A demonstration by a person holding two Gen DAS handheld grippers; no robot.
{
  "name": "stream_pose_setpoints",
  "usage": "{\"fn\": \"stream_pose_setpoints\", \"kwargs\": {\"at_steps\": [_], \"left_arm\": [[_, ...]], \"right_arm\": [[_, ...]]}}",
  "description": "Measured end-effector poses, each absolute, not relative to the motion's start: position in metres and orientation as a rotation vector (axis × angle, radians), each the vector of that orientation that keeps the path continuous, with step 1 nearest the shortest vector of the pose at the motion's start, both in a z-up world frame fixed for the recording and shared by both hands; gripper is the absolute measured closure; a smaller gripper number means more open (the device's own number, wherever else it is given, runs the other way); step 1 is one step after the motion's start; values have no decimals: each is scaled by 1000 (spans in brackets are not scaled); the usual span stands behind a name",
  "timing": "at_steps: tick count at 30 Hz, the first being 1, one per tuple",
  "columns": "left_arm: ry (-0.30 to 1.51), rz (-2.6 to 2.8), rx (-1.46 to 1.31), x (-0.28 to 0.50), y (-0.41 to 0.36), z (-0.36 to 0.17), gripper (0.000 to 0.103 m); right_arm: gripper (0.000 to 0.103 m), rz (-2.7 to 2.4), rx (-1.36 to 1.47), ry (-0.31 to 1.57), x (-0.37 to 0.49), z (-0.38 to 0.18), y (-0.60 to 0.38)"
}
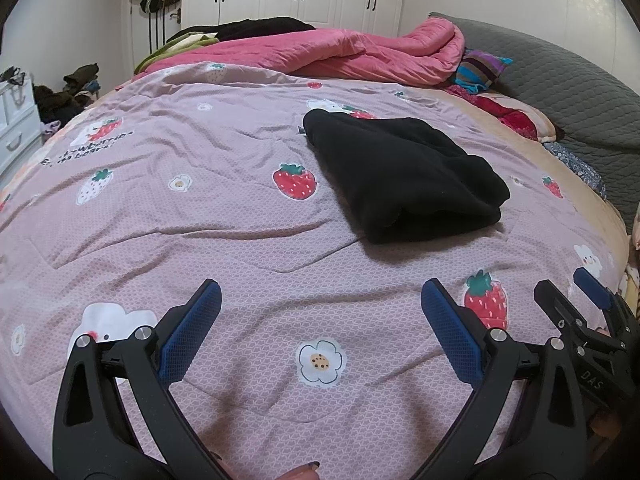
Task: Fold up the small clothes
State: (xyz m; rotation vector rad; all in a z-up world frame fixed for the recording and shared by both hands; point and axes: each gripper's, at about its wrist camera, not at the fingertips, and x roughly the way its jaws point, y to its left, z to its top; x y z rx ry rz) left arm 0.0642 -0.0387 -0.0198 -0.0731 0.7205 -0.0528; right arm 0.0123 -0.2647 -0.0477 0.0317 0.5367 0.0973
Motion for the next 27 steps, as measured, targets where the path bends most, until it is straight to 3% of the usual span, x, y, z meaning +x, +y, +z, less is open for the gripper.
{"fn": "stream_pose_setpoints", "kwargs": {"at_steps": [27], "left_arm": [[724,-53,-74,62,-38,-16,9]], "right_arm": [[4,89,34,542,13,-50,-266]]}}
